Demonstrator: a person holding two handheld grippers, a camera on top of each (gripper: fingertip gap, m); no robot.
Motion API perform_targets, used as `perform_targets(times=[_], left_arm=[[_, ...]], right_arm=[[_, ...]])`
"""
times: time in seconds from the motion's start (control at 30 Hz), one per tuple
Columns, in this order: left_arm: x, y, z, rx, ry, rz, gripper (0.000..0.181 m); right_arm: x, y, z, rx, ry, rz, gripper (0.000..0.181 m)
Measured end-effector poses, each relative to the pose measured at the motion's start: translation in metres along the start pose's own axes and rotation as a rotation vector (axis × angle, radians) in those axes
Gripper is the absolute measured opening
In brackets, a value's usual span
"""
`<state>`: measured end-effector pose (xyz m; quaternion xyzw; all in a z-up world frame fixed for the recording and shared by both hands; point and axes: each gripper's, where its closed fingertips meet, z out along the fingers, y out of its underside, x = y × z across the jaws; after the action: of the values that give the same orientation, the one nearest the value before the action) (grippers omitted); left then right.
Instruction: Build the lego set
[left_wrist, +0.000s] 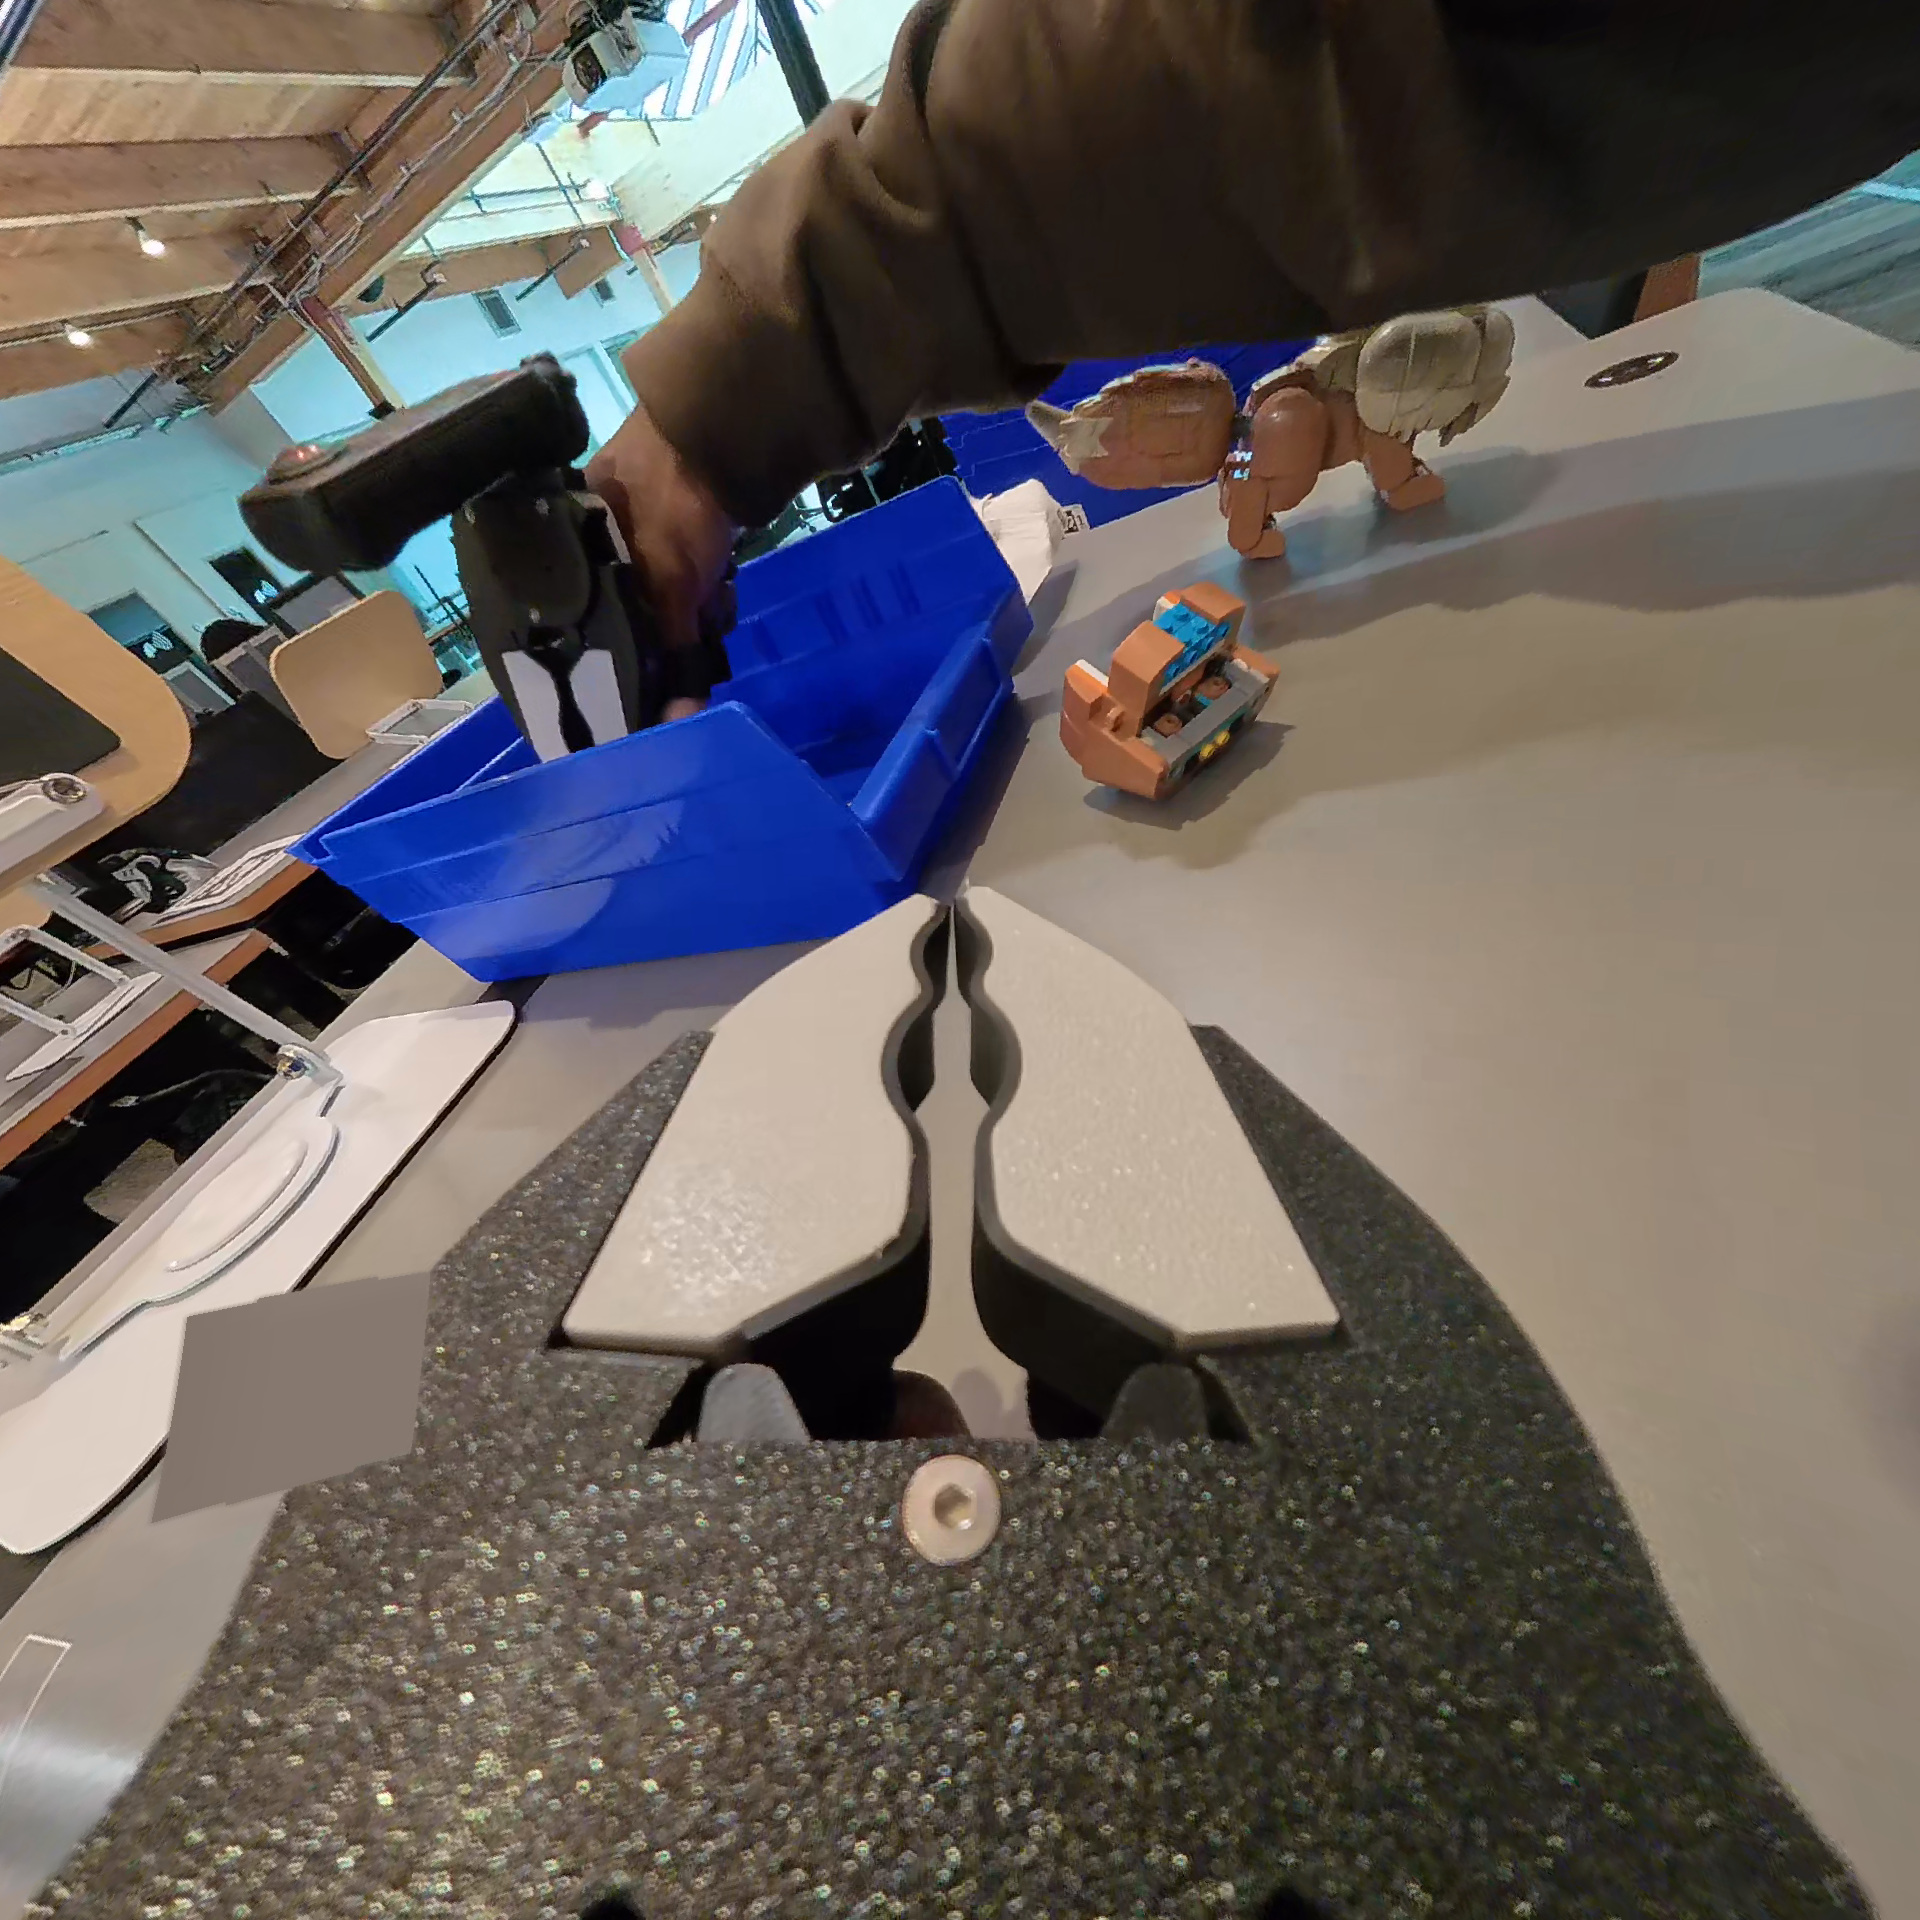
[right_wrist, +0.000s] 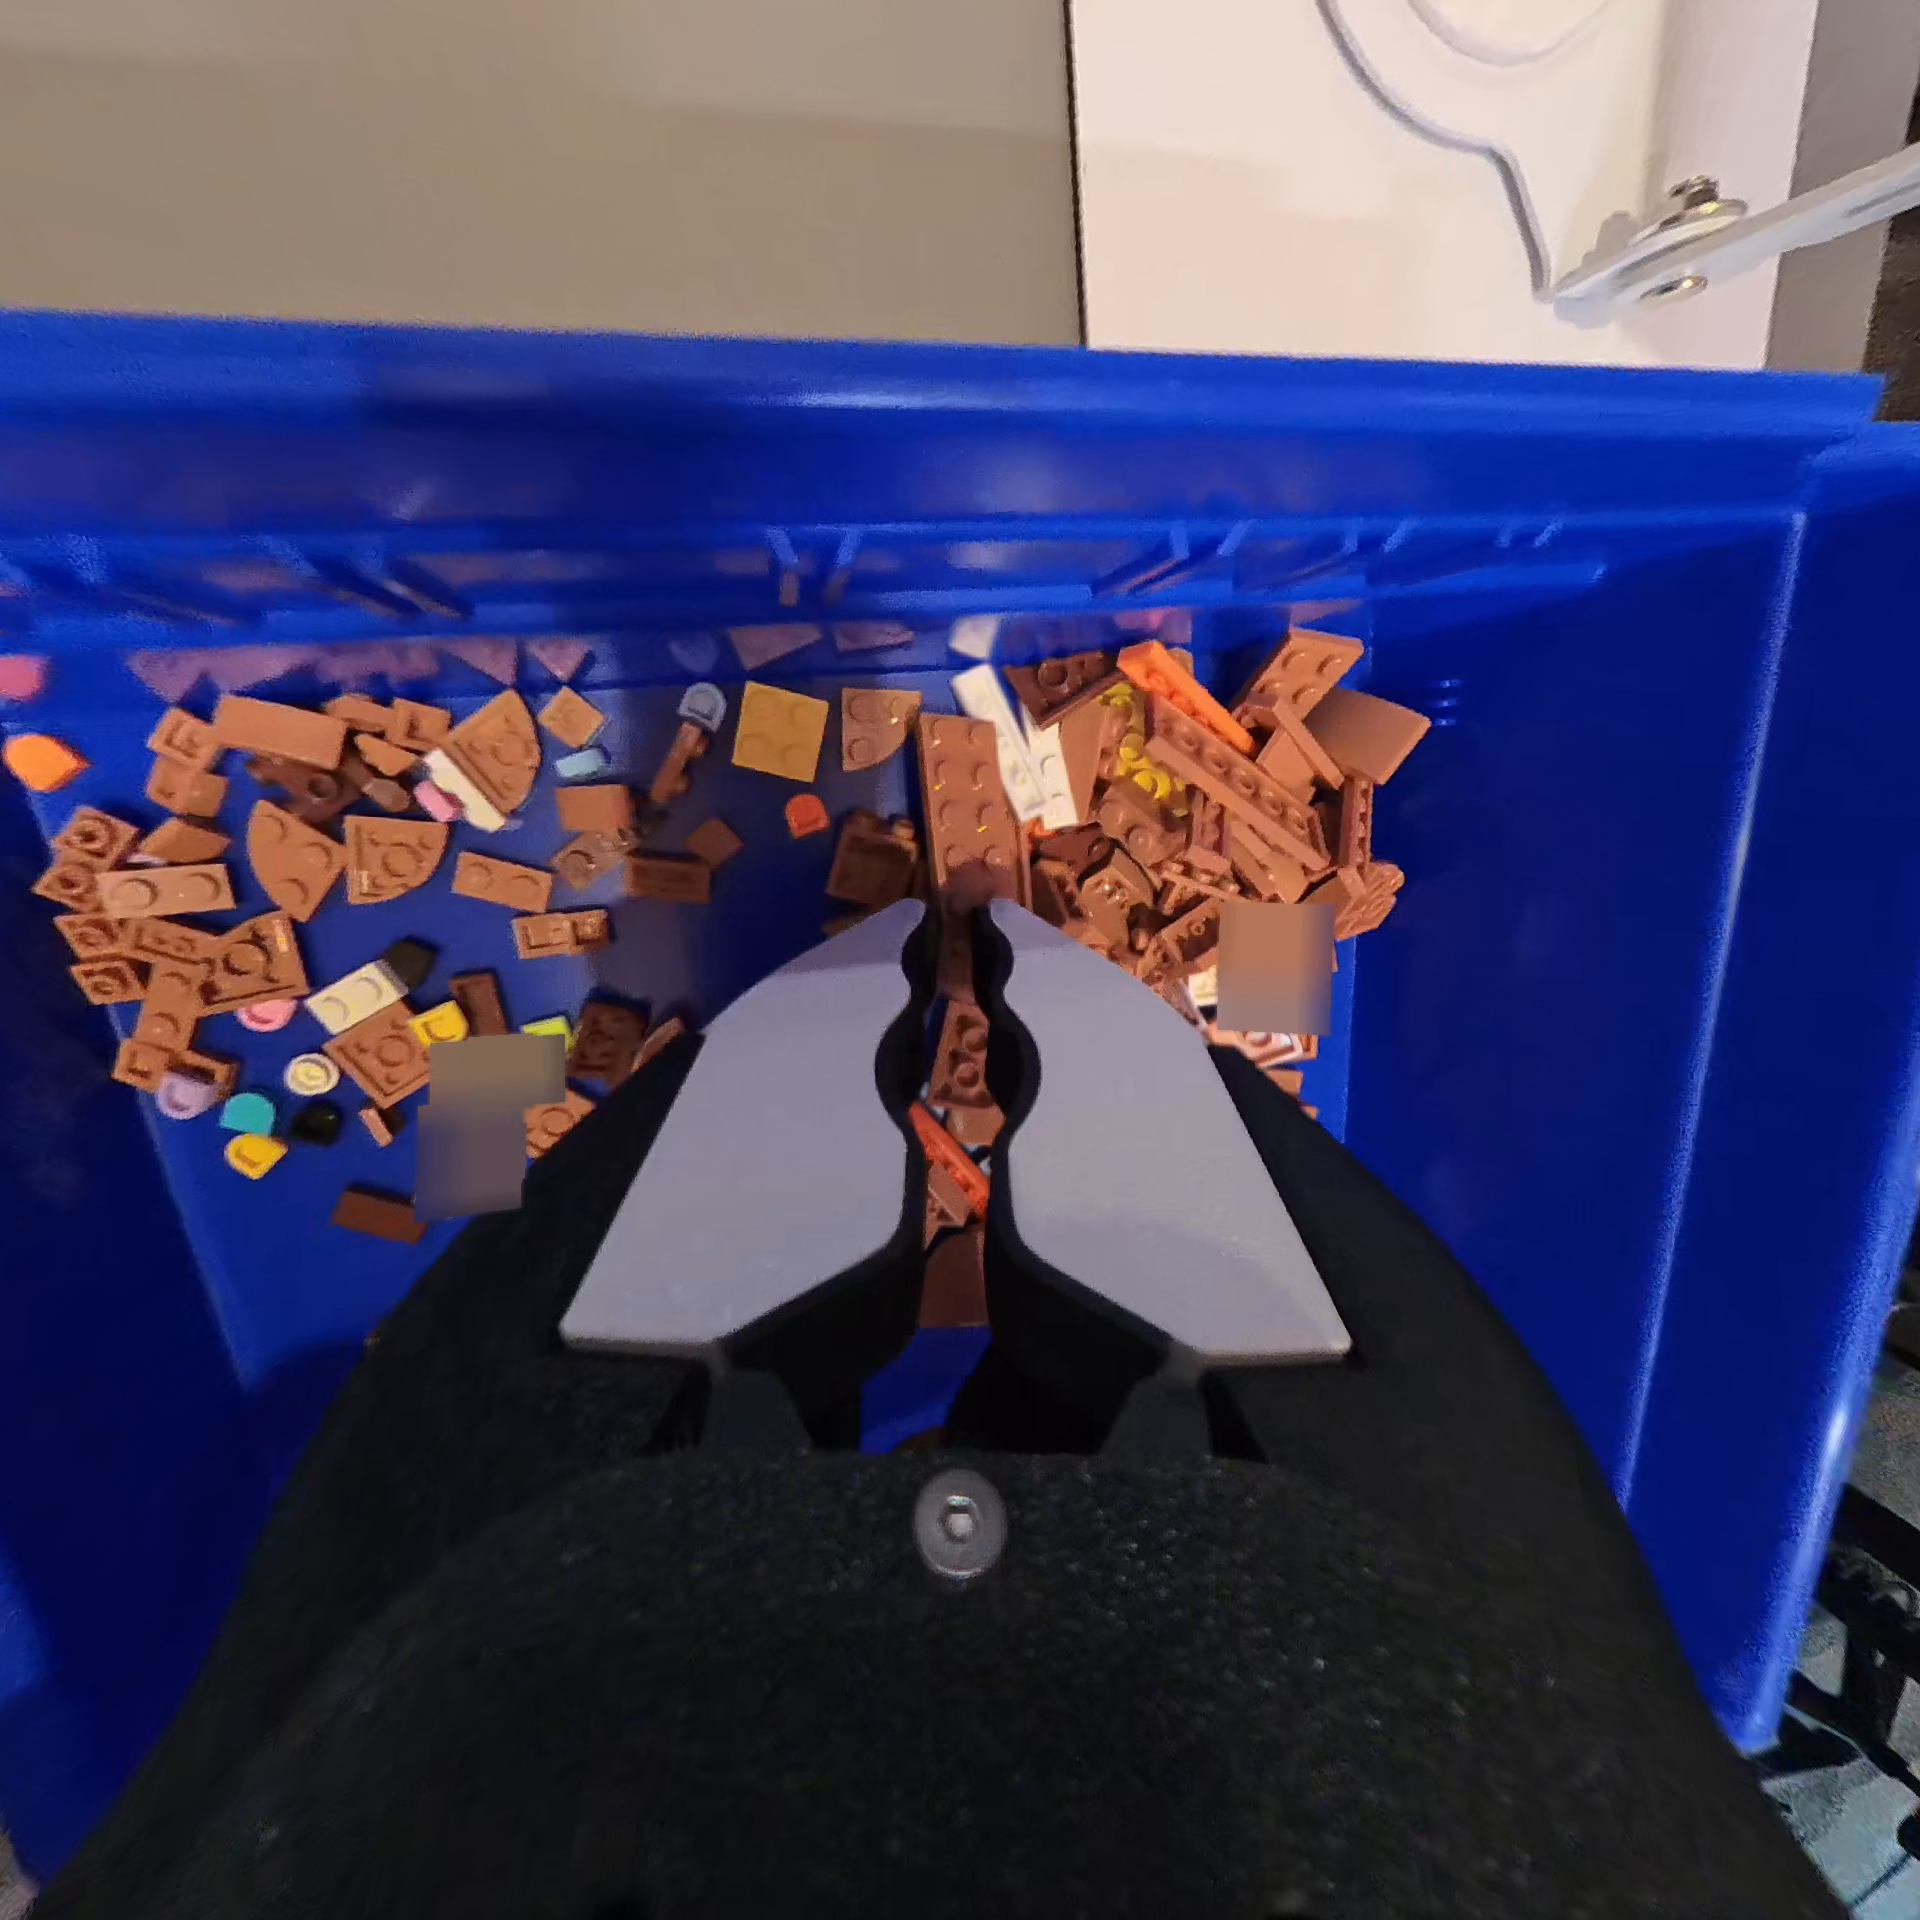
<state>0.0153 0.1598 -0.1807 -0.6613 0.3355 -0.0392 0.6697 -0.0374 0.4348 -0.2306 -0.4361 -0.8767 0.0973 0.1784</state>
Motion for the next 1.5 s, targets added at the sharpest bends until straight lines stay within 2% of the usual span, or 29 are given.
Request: perform_targets(times=[0.17,0.3,0.47,0.57,0.67,0.77,0.93,1.13,1.5], left_arm=[[-0.001,0.0,0.0,0.003,-0.002,-0.001,0.001],[-0.005,-0.002,-0.003,0.014,-0.022,-0.016,0.001],[-0.013,-0.008,-0.016,0.054,-0.067,-0.104,0.001],[-0.018,-0.011,-0.029,0.074,-0.109,-0.169,0.001],[-0.021,-0.011,-0.046,0.081,-0.156,-0.202,0.001],[-0.027,-0.009,-0.064,0.074,-0.212,-0.211,0.001],[-0.032,-0.008,-0.084,0.067,-0.264,-0.226,0.001],[-0.024,-0.012,-0.081,0.058,-0.23,-0.216,0.001],[-0.021,-0.009,-0.079,0.043,-0.214,-0.225,0.001]], right_arm=[[-0.008,-0.002,-0.029,0.047,0.029,0.021,0.007],[-0.031,-0.019,-0.071,0.151,0.068,0.046,0.006],[-0.103,-0.077,-0.129,0.359,0.082,0.083,0.006],[-0.161,-0.114,-0.139,0.438,0.057,0.11,0.006],[-0.216,-0.139,-0.126,0.441,0.04,0.109,0.006],[-0.265,-0.154,-0.096,0.415,-0.007,0.118,0.006],[-0.315,-0.168,-0.049,0.382,-0.067,0.129,0.005],[-0.329,-0.174,-0.024,0.375,-0.081,0.156,0.006],[-0.331,-0.175,-0.018,0.406,-0.112,0.165,0.01]])
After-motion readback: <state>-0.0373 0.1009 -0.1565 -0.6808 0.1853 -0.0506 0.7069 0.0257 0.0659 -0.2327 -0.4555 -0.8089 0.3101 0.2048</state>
